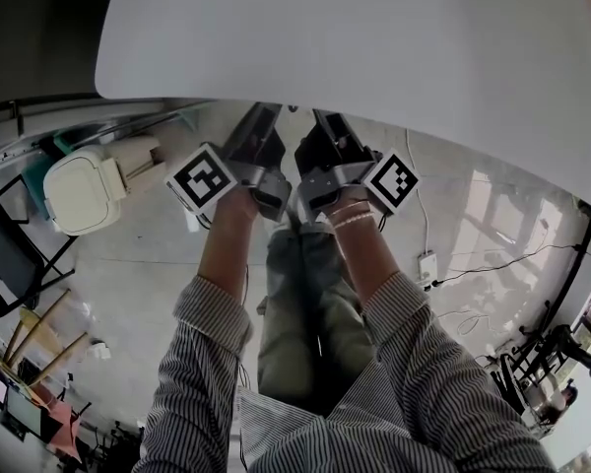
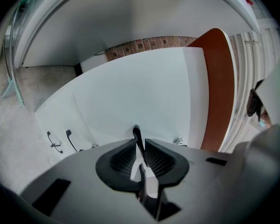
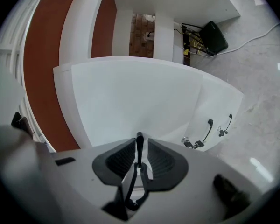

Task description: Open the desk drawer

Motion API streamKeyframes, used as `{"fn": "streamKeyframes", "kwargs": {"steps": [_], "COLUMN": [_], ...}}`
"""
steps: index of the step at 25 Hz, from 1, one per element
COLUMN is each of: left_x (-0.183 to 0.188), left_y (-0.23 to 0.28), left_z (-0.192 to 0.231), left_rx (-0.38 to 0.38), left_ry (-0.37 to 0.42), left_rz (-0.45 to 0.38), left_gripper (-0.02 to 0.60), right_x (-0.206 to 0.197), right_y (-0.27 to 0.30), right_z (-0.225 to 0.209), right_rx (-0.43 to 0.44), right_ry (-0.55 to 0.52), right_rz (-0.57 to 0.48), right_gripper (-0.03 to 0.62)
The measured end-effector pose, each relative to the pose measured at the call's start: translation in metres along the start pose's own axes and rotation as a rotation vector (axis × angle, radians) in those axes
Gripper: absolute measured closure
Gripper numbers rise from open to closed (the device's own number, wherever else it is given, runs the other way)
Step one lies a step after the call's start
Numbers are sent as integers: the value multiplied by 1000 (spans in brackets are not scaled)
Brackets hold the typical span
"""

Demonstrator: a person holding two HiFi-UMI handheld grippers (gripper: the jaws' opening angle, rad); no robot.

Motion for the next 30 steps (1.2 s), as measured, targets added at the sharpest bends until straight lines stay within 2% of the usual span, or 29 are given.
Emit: {"fn": "streamKeyframes", "kwargs": {"steps": [1, 4, 9, 18, 30], "left_x": [0, -3, -3, -5, -4], "left_y": [1, 1, 2, -2, -4], "left_z": [-1, -1, 1, -3, -1], "left_rx": [-4, -1, -37, -34, -43], "left_ry": [-8, -30, -33, -31, -37], "left_rz": [-4, -18, -26, -44, -72], "left_gripper": [515, 520, 531, 534, 534], "right_x": [2, 5, 5, 3, 1], "right_y": [0, -2, -1, -6, -4], "right_z": [0, 3, 1, 3, 1], "right_rx": [-2, 6, 13, -4, 14], "right_ry": [-9, -45, -64, -67, -40], "right_rz": [-4, 3, -6, -57, -43], "right_gripper": [522, 546, 551, 553, 554]}}
Point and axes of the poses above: the fingertips, and each gripper's own axes: y forward along the fingers, z to its left, x out of its top, the point moved 2 cm from there along -y, backward along the fingers, and after that the axes turned 15 degrees about -x, right-handed, at the moved point
